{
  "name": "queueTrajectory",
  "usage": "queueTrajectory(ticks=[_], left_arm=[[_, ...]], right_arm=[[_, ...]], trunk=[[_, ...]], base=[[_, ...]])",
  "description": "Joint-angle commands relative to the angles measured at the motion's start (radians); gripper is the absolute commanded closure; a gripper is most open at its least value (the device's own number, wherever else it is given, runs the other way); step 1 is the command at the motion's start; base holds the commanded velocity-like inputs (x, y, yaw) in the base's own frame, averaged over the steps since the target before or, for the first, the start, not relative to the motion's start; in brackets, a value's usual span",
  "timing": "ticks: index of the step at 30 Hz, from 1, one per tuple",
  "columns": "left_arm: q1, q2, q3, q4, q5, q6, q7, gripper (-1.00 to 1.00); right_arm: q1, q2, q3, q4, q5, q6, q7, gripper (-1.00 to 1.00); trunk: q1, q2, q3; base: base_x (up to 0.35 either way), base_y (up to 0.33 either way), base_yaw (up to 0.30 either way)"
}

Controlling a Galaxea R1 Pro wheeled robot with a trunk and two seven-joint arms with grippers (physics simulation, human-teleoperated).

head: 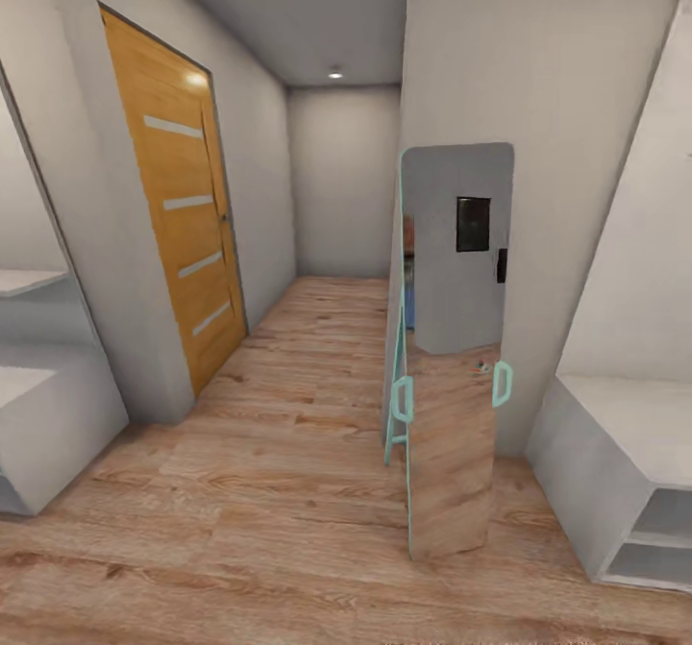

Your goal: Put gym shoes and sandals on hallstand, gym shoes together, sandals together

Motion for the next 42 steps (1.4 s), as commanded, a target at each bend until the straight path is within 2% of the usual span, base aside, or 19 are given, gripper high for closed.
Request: queueTrajectory(ticks=[1, 19, 42], left_arm=[[0.0, 0.0, 0.0, 0.0, 0.001, -0.004, 0.0, -1.0], [0.0, 0.0, 0.001, 0.0, 0.002, -0.008, 0.001, -1.0], [-0.001, 0.002, 0.001, 0.0, 0.0, -0.008, 0.001, -1.0]], right_arm=[[-0.001, 0.0, 0.0, 0.001, 0.001, -0.003, 0.0, -1.0], [-0.001, 0.0, 0.0, 0.001, 0.001, -0.003, 0.0, -1.0], [-0.001, 0.0, 0.0, 0.001, 0.001, -0.003, 0.0, -1.0]], trunk=[[0.0, -0.001, -0.001], [0.0, -0.001, -0.001], [0.0, -0.001, -0.001]], base=[[0.0, -0.269, -0.268], [0.107, -0.264, -0.268], [0.227, -0.2, -0.268]])
